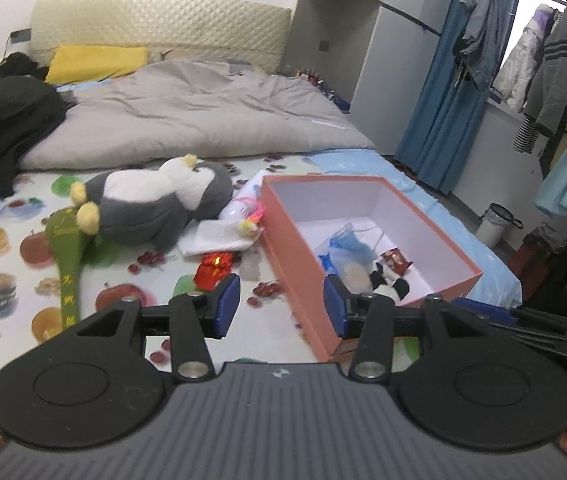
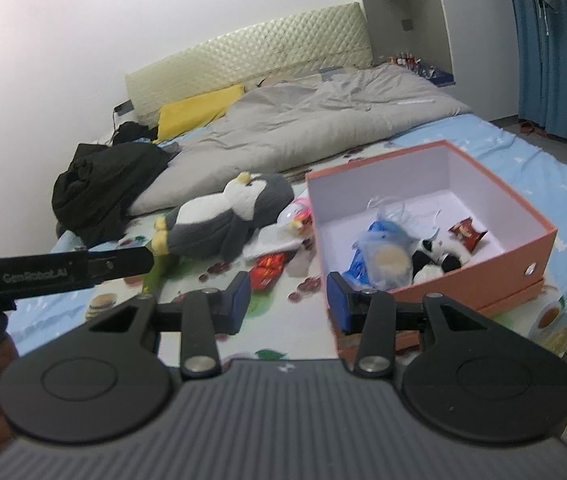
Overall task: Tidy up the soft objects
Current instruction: 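Withdraw both grippers from the box toward the remaining red candies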
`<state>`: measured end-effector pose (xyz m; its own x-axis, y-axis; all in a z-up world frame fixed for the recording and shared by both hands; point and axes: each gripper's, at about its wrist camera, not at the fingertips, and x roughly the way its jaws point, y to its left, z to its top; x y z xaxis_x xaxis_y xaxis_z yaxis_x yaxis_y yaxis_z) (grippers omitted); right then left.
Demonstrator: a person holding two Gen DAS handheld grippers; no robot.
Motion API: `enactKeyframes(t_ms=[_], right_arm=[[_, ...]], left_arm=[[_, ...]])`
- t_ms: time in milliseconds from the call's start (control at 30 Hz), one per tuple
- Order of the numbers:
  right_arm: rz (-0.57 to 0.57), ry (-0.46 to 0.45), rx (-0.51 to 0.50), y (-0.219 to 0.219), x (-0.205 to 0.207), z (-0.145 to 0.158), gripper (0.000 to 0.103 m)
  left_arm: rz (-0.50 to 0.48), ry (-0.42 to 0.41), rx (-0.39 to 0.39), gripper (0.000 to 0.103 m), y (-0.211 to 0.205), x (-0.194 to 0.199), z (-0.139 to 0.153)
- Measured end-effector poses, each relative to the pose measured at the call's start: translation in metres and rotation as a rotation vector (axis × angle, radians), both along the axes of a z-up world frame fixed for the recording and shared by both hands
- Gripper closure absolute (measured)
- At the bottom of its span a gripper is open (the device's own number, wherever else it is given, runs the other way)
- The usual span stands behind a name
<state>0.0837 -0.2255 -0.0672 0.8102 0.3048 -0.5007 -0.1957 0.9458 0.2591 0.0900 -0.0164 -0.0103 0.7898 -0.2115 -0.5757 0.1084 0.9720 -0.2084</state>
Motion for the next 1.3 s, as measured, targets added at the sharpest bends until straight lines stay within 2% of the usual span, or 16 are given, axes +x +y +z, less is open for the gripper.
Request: enactKeyframes(t_ms=[567, 667, 733, 967, 1300], right_arm=[[0.098, 0.038, -0.038, 0.041, -0.033, -0.045, 0.058], [0.112, 0.057, -0.041, 0.046, -0.034, -0.053, 0.058], [0.121, 0.065, -0.043, 0.050, -0.031, -0.057, 0.058], [0.134, 0.089, -0.069, 0.068, -0.005, -0.074, 0.058], [0.145, 0.089, -0.104, 0.102, 0.055, -0.103, 0.058]], left_arm=[[0.071, 0.028, -0.022, 0.048, 0.032, -0.036, -0.049], [0.078, 0.040, -0.014, 0.046, 0.036, -0.036, -0.058], [0.087, 0.048, -0.014, 0.042, 0.039, -0.031, -0.064], [0.126, 0.070, -0.009, 0.041, 0.057, 0.000, -0.084], [0.170, 0.096, -0.078, 0.041, 0.087, 0.073, -0.119]])
